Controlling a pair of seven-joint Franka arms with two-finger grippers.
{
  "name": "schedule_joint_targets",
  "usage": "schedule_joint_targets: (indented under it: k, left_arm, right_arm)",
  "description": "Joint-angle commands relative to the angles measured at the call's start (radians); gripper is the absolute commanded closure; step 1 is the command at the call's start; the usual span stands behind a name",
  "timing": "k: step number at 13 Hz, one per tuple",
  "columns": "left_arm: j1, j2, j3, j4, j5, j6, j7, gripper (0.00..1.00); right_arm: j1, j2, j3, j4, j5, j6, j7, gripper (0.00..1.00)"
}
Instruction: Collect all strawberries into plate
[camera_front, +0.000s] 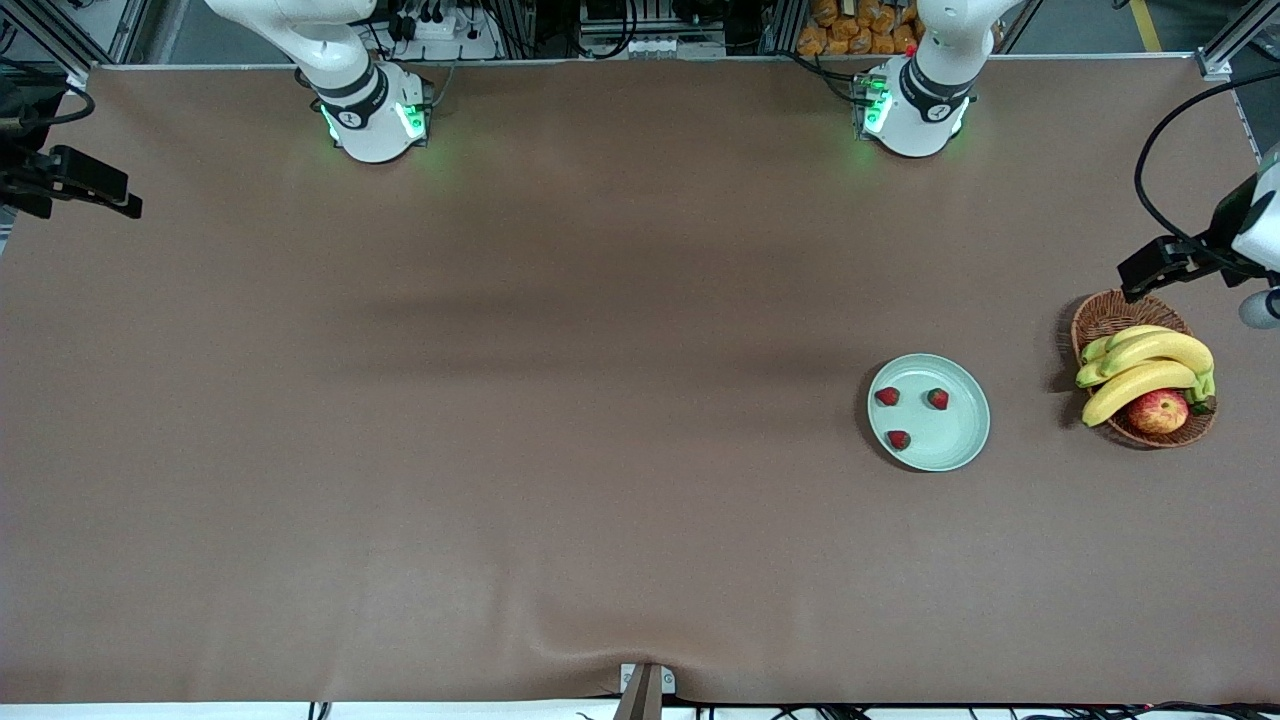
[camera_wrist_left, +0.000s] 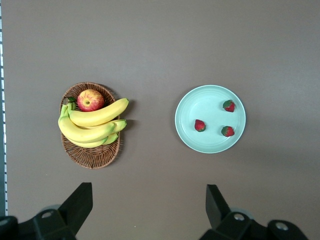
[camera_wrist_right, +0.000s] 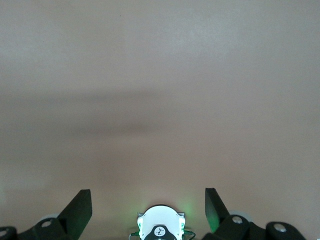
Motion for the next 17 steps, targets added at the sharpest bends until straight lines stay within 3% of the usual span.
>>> schedule_joint_targets:
  k: [1,17]
  left_arm:
    - [0.003,-0.013,-0.003,0.011,-0.02,-0.02,0.021,0.0]
    - [0.003,-0.024,-0.005,0.039,-0.099,-0.069,0.024,0.0]
  right_arm:
    - [0.002,-0.019,-0.002,-0.008,0.004,-0.006,0.007,0.0]
    - [0.002,-0.019,-0.002,-0.008,0.004,-0.006,0.007,0.0]
